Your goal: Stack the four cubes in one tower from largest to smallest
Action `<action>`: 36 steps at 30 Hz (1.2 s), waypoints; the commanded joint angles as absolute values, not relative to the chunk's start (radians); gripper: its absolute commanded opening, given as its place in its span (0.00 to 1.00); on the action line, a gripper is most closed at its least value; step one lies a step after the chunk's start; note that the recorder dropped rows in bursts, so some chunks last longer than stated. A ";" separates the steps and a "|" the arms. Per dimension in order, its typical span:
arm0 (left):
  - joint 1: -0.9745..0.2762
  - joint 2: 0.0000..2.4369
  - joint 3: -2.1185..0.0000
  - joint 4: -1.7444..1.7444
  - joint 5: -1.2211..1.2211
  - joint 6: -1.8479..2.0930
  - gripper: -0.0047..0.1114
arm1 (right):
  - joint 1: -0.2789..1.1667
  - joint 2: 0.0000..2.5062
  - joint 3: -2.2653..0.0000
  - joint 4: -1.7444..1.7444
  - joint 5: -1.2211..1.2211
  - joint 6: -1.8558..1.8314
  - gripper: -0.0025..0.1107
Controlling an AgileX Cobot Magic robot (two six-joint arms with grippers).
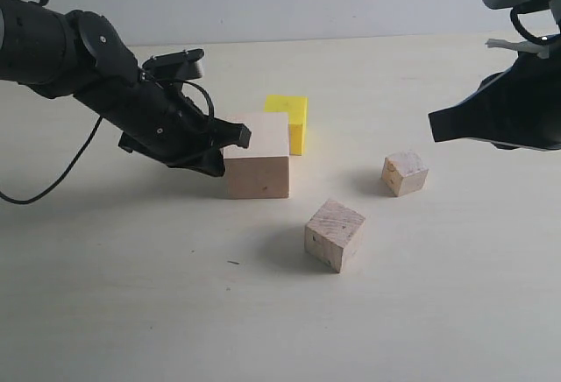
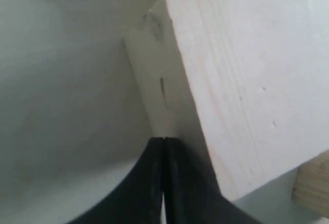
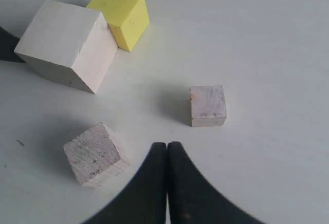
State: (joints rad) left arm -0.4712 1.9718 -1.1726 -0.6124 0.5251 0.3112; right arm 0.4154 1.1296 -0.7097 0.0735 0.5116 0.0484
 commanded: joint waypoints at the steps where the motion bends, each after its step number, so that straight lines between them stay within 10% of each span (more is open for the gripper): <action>1: -0.472 1.926 -1.179 -0.614 0.541 0.306 0.04 | 0.418 1.130 -0.718 0.063 0.499 0.051 0.02; 20: -0.346 1.636 -1.179 -0.485 0.662 0.269 0.04 | 0.418 1.377 -1.076 0.072 0.436 0.105 0.02; 36: -0.348 1.464 -1.179 -0.341 0.732 0.119 0.04 | 0.418 1.924 -1.759 0.068 0.948 0.100 0.02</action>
State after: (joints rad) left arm -0.3477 1.4950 -1.1726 -0.3635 0.7078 0.1475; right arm 0.4154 1.8554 -1.6706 0.0754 0.8644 0.1011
